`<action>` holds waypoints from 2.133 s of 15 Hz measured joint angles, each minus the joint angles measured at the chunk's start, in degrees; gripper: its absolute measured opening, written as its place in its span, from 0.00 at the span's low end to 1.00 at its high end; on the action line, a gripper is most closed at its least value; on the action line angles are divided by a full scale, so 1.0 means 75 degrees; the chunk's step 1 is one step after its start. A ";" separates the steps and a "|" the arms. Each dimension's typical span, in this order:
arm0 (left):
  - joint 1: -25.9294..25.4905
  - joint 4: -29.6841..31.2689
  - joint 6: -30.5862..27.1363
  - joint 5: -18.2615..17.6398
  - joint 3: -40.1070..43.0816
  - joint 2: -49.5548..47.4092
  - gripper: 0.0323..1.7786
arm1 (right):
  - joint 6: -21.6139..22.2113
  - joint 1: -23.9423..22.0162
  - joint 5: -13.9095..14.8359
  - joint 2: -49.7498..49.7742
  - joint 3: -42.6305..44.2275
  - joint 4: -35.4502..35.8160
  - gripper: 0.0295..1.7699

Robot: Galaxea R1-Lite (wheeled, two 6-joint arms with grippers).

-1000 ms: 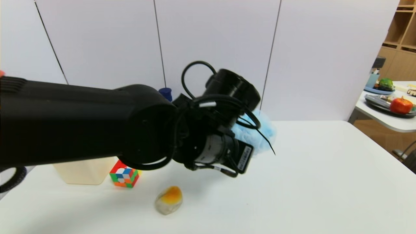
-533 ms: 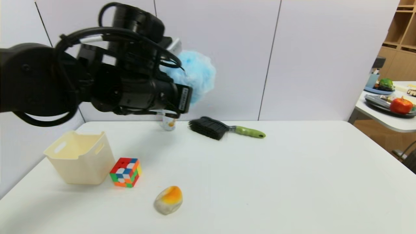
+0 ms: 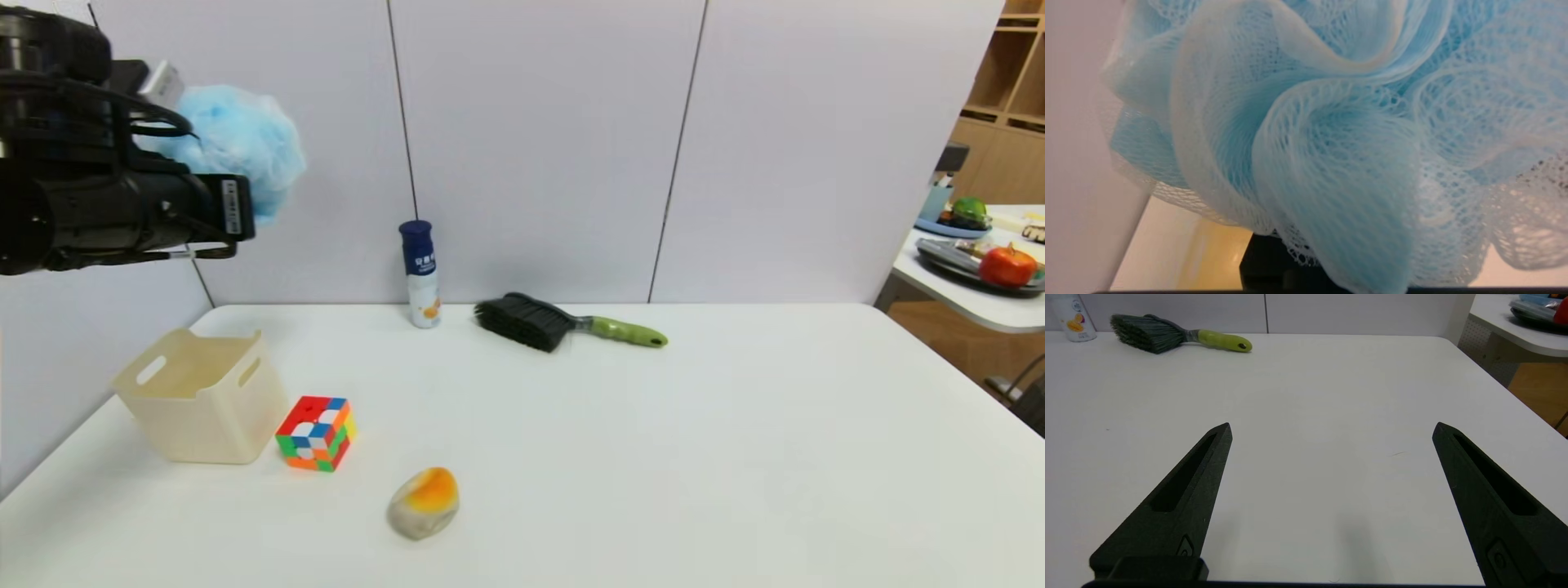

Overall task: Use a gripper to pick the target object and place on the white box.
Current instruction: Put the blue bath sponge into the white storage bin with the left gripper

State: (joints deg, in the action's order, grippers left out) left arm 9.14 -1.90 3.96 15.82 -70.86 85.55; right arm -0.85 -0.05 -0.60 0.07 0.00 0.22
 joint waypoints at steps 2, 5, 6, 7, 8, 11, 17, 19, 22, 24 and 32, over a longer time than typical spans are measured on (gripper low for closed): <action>-0.0548 -0.0855 0.0003 -0.0384 0.0067 -0.0304 0.20 | 0.0000 0.0000 -0.0003 0.0000 0.0000 0.0003 0.96; -0.1032 -0.2358 0.0008 -0.0847 0.0085 -0.0585 0.20 | 0.0002 0.0003 0.0003 0.0000 0.0000 0.0003 0.96; -0.1087 -0.2749 0.0007 -0.0879 0.0085 -0.0621 0.20 | 0.0000 0.0003 0.0000 0.0000 0.0000 0.0003 0.96; -0.1135 -0.3054 0.0011 -0.0894 0.0085 -0.0627 0.20 | -0.0003 0.0003 0.0000 0.0000 0.0000 0.0003 0.96; -0.1172 -0.3270 0.0023 -0.0894 0.0059 -0.0614 0.20 | -0.0003 0.0003 0.0000 0.0000 0.0000 0.0000 0.96; -0.1287 -0.3615 0.0041 -0.0887 -0.0055 -0.0492 0.20 | 0.0000 0.0003 -0.0003 0.0000 0.0000 0.0000 0.96; -0.1377 -0.3501 0.0026 -0.0871 -0.0319 0.0158 0.19 | 0.0000 -0.0003 0.0003 0.0000 0.0000 0.0000 0.96; -0.1377 -0.3571 0.0041 -0.0876 -0.0356 0.0346 0.19 | 0.0000 0.0003 0.0000 0.0000 0.0000 0.0003 0.96; -0.1468 -0.3667 0.0037 -0.0876 -0.0335 0.0504 0.19 | 0.0000 0.0003 0.0000 0.0000 0.0000 0.0003 0.96; -0.1482 -0.3678 0.0044 -0.0883 -0.0327 0.0566 0.19 | 0.0000 0.0000 0.0000 0.0000 0.0000 0.0003 0.96; -0.1482 -0.3660 0.0343 -0.0886 -0.0102 0.0600 0.51 | 0.0000 0.0000 0.0003 0.0000 0.0000 0.0000 0.96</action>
State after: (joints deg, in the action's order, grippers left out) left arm -1.97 -29.35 6.53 9.18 -71.63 90.05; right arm -0.85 -0.05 -0.57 0.07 0.00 0.22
